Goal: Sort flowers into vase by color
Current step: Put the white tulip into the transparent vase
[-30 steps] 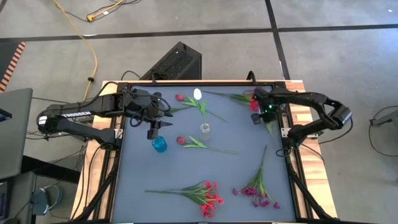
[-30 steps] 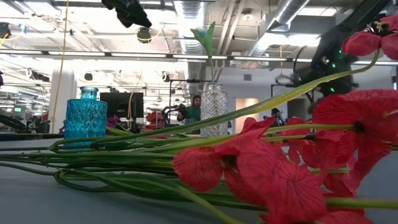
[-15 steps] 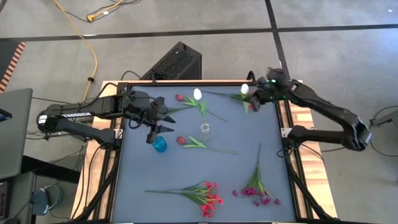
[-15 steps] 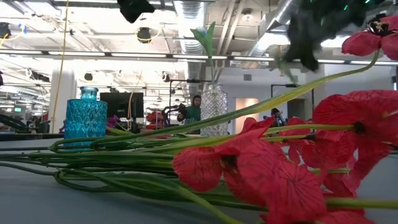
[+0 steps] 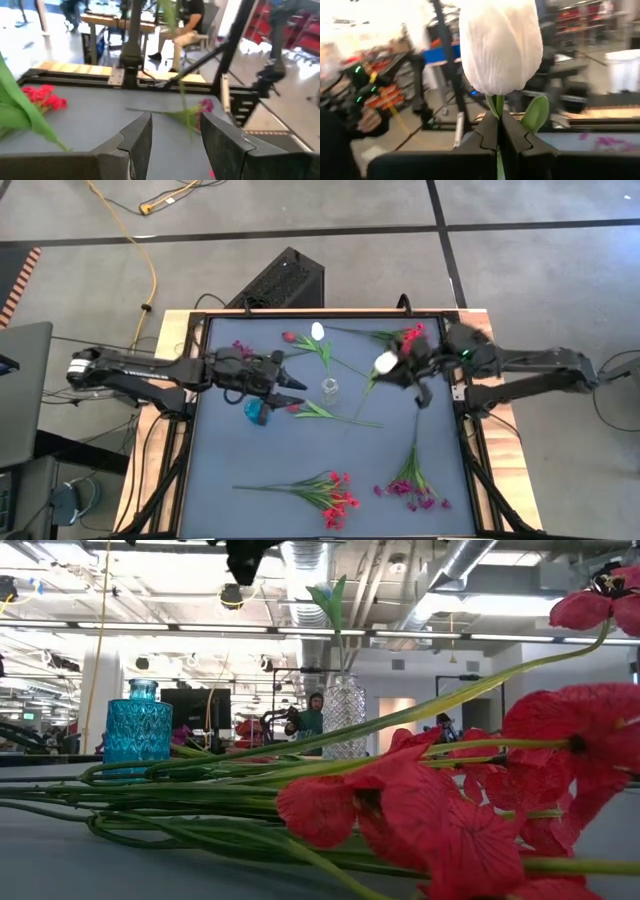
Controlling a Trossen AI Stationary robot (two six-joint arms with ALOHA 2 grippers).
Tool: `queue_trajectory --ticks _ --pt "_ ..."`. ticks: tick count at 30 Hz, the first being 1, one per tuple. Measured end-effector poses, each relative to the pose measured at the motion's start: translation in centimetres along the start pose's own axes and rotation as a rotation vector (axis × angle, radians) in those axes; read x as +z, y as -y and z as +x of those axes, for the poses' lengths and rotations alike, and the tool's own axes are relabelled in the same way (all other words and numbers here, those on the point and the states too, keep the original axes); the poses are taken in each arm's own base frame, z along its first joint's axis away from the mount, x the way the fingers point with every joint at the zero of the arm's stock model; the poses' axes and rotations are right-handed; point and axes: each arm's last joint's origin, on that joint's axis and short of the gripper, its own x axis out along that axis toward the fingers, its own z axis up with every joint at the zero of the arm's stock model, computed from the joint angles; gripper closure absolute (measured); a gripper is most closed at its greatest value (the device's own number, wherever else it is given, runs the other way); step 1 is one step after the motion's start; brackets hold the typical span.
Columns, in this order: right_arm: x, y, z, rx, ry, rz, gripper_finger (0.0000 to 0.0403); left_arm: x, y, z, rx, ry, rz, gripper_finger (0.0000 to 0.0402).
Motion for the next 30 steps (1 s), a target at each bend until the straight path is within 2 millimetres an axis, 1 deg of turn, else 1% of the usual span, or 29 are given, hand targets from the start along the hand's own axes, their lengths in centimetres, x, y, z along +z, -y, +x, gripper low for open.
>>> queue_trajectory --ticks 3,6,9,12,17,25,30 --pt "-1.1 -0.5 2.4 0.04 -0.012 -0.049 0.0376 -0.4 -0.1 1.2 0.0 0.005 -0.007 0.0246" --pt "-1.3 -0.6 4.6 0.027 -0.034 -0.102 0.0375 -0.9 0.0 2.4 -0.067 0.015 -0.022 0.0246" --pt "-1.0 -0.5 6.3 0.033 -0.045 -0.152 0.0375 -1.6 -0.2 3.4 -0.09 0.003 -0.039 0.0246" --pt "-0.3 -0.3 7.4 0.03 -0.049 -0.193 0.0375 -2.0 -0.3 4.1 -0.113 0.014 -0.036 0.0246" --pt "0.5 0.1 8.1 0.018 -0.042 -0.213 0.0375 -1.9 -0.1 4.5 -0.19 0.044 -0.032 0.0246" --pt "1.1 0.8 8.0 -0.008 -0.017 -0.224 0.0375 -1.6 -0.1 4.4 -0.191 0.07 -0.017 0.0246" --pt "1.0 1.4 8.2 -0.042 -0.007 -0.227 0.0375 -1.6 -0.1 4.4 -0.191 0.073 -0.016 0.0246"
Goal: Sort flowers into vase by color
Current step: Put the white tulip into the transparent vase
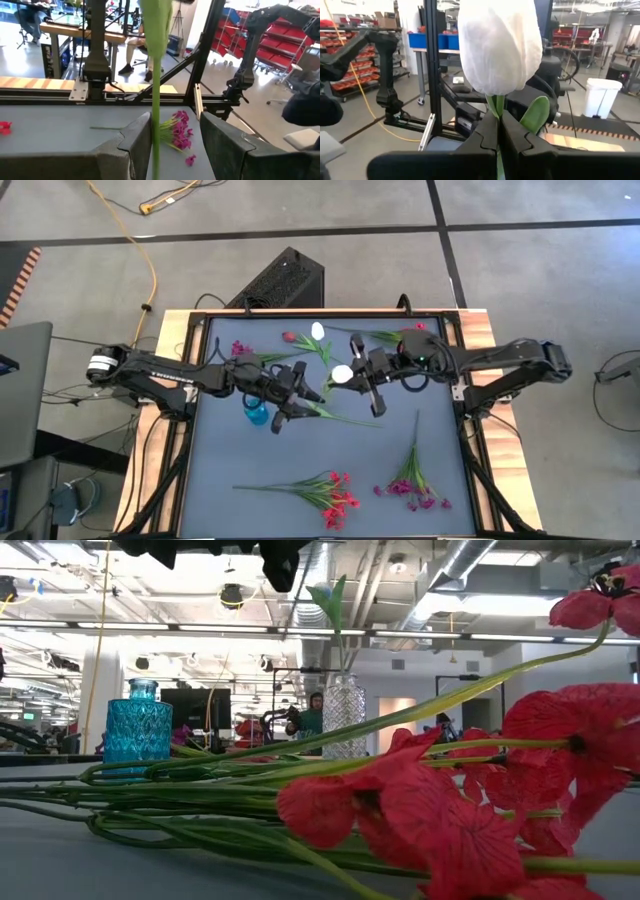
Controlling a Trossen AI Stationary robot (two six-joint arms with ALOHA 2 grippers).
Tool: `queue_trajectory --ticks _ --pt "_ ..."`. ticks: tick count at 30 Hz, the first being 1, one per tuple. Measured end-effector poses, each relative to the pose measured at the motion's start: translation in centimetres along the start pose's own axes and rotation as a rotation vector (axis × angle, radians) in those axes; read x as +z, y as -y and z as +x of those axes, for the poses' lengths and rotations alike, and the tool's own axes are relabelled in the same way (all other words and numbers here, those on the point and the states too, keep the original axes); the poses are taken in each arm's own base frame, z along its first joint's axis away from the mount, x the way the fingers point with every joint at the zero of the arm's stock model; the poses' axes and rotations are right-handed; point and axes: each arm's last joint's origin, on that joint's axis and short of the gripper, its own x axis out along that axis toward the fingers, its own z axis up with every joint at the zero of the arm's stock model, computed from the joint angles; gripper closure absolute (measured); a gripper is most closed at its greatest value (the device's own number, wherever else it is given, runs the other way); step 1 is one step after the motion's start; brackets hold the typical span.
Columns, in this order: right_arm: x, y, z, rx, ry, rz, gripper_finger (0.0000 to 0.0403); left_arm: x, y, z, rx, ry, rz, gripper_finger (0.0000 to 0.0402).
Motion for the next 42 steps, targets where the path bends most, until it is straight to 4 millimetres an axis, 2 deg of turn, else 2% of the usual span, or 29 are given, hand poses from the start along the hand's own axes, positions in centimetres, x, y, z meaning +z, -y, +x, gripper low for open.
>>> queue_trajectory --ticks 7,17,23,29,34,42 --pt "-0.1 0.6 -0.2 -0.02 -0.012 0.028 0.0375 0.0 -0.1 0.0 0.007 -0.005 -0.007 0.0261" --pt "-0.2 0.4 -0.1 -0.014 -0.022 0.032 0.0355 0.0 -0.8 -0.2 0.053 -0.008 -0.016 0.0393" --pt "-0.3 0.0 -0.1 -0.001 -0.037 0.037 0.0317 0.0 -0.9 -0.2 0.082 -0.006 -0.012 0.04" --pt "-0.2 -0.2 -0.5 0.05 -0.053 0.043 0.0223 0.6 -1.0 -0.1 0.121 0.011 0.022 0.0401" --pt "0.1 -0.4 -2.2 0.043 -0.151 0.074 0.0152 2.3 -0.8 -0.2 0.166 0.057 0.108 0.0401" --pt "-0.9 -1.6 -5.4 0.03 -0.42 0.225 0.0138 4.9 -0.8 -0.9 0.298 0.217 0.304 0.0401"
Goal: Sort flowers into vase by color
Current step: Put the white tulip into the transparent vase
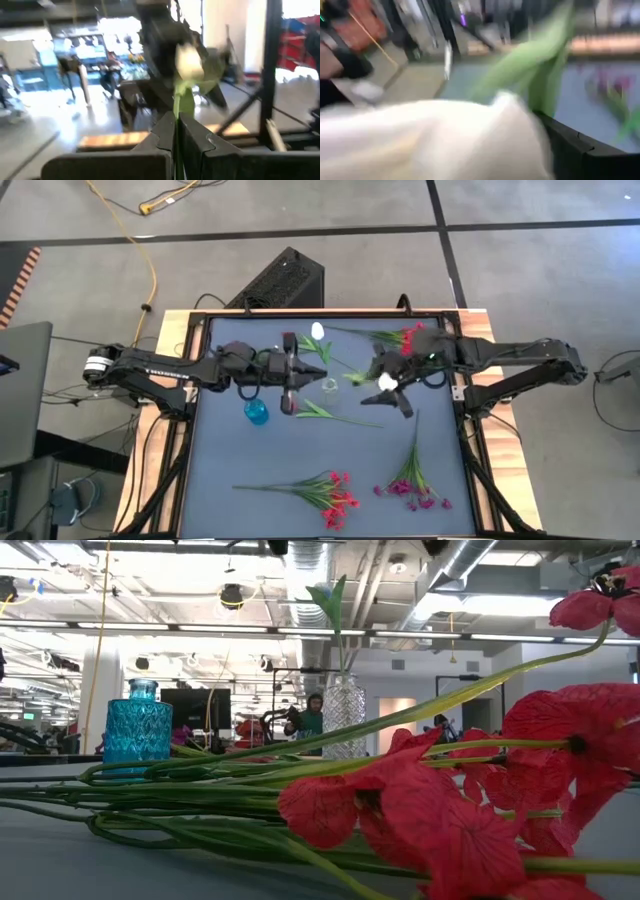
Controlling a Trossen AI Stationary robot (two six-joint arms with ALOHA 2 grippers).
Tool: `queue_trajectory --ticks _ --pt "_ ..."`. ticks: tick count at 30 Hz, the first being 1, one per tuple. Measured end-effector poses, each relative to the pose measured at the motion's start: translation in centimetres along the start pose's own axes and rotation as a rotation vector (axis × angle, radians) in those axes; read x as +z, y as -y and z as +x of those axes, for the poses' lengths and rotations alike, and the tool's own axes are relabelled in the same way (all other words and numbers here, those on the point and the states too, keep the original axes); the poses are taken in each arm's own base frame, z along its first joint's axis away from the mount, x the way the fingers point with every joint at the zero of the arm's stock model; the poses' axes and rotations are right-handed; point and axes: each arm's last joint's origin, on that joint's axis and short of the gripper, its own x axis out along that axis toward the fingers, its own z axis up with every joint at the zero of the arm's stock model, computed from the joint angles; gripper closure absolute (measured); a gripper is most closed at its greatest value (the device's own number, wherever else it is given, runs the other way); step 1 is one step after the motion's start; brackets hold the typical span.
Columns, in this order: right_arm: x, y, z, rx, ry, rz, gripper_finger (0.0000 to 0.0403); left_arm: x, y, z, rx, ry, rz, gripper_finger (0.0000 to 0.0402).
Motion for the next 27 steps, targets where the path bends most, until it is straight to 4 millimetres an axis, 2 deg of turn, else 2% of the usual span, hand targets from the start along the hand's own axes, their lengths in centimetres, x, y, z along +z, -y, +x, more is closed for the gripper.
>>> queue_trajectory --ticks 11,18,21,24,27 --pt "-0.4 -0.9 -2.6 -0.128 -0.027 0.001 0.0138 -0.3 -1.2 -0.2 0.041 -0.038 -0.009 0.0401" --pt "-1.5 -1.2 -6.0 -0.329 -0.095 0.039 0.0138 3.2 -2.5 -2.6 0.131 0.058 0.042 0.0401" --pt "-1.8 -1.3 -7.2 -0.391 -0.025 0.04 0.0138 4.4 -2.7 -3.7 0.139 0.096 0.048 0.0401" --pt "-3.1 -1.0 -6.9 -0.408 0.048 0.034 0.0138 4.6 -2.5 -3.9 0.089 0.154 0.033 0.0401" --pt "-5.0 -0.5 -5.6 -0.401 0.094 0.015 0.0138 3.1 -1.9 -3.8 0.001 0.252 -0.013 0.0401"
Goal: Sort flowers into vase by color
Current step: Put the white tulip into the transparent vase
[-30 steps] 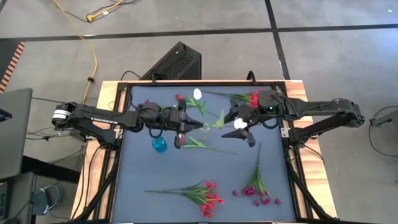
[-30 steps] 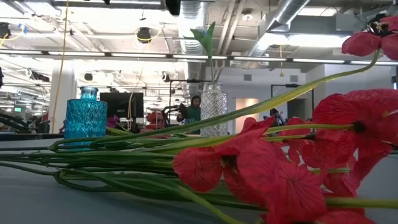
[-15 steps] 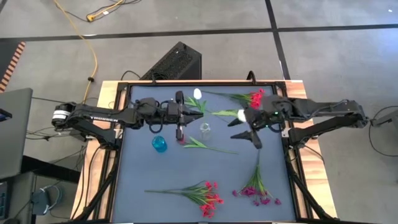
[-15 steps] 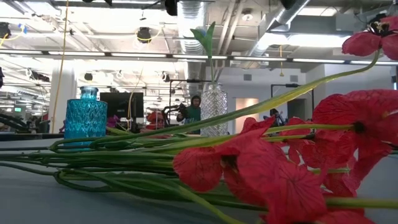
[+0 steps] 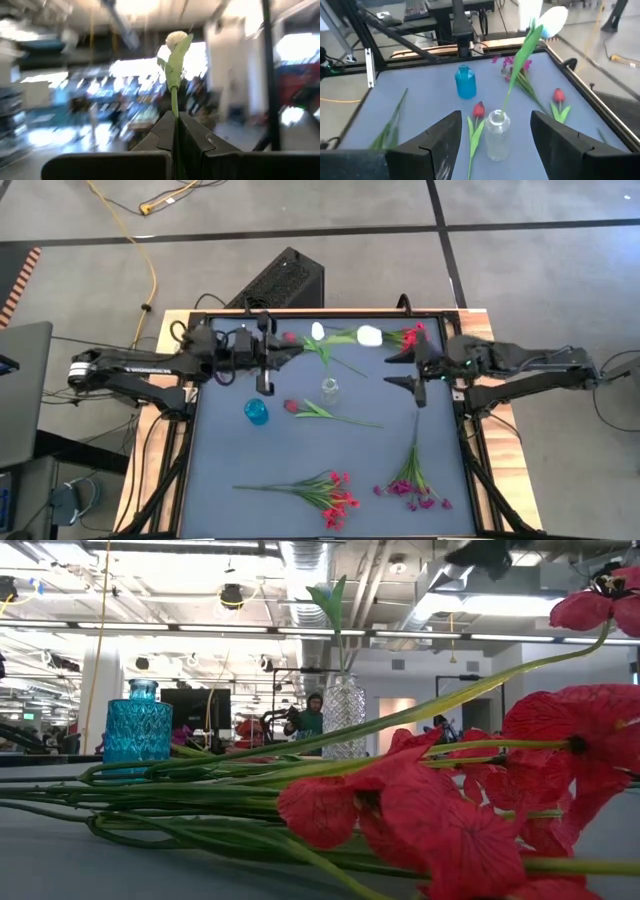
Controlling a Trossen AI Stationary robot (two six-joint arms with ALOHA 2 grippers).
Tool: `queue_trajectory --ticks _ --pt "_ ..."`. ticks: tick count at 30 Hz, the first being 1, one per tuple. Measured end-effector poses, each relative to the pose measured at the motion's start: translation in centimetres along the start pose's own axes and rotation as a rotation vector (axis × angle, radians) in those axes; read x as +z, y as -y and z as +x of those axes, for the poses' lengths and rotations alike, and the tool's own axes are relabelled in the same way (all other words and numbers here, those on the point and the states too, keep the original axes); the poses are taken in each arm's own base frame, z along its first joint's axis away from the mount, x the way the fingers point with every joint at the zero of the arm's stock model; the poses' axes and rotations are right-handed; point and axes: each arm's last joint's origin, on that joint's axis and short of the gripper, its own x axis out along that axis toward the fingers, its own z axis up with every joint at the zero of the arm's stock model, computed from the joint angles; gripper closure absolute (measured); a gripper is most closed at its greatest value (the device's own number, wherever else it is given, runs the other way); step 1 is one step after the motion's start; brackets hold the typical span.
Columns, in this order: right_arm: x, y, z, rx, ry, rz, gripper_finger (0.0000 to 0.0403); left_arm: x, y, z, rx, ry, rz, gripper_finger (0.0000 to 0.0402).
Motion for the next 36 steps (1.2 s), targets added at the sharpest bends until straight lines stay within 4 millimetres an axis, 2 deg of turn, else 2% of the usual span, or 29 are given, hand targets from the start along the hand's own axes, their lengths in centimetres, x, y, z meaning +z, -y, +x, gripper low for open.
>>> queue_trajectory --ticks 4,7,13,17,23,31,36 --pt "-1.6 -0.8 2.3 0.132 0.251 -0.007 0.0138 -3.5 1.1 -1.0 -0.07 0.232 -0.14 0.0401" --pt "-2.2 -1.8 4.2 0.218 0.433 -0.069 0.0138 -6.1 1.5 -1.0 -0.102 0.324 -0.239 0.0401" --pt "-2.1 -3.0 8.8 0.216 0.571 -0.091 0.0138 -8.9 1.6 2.5 -0.154 0.26 -0.34 0.0401" --pt "-2.3 -3.5 11.8 0.212 0.515 -0.084 0.0138 -8.7 1.6 4.4 -0.232 0.292 -0.341 0.0401" --pt "-2.4 -4.2 14.2 0.13 0.523 -0.072 0.0138 -8.4 1.6 5.4 -0.253 0.279 -0.319 0.0401" --pt "-2.9 -4.2 16.3 0.057 0.548 -0.108 0.0138 -8.7 1.6 5.5 -0.246 0.25 -0.302 0.0401" --pt "-2.4 -4.2 17.0 0.043 0.563 -0.102 0.0138 -9.0 1.5 5.6 -0.256 0.22 -0.302 0.0401"
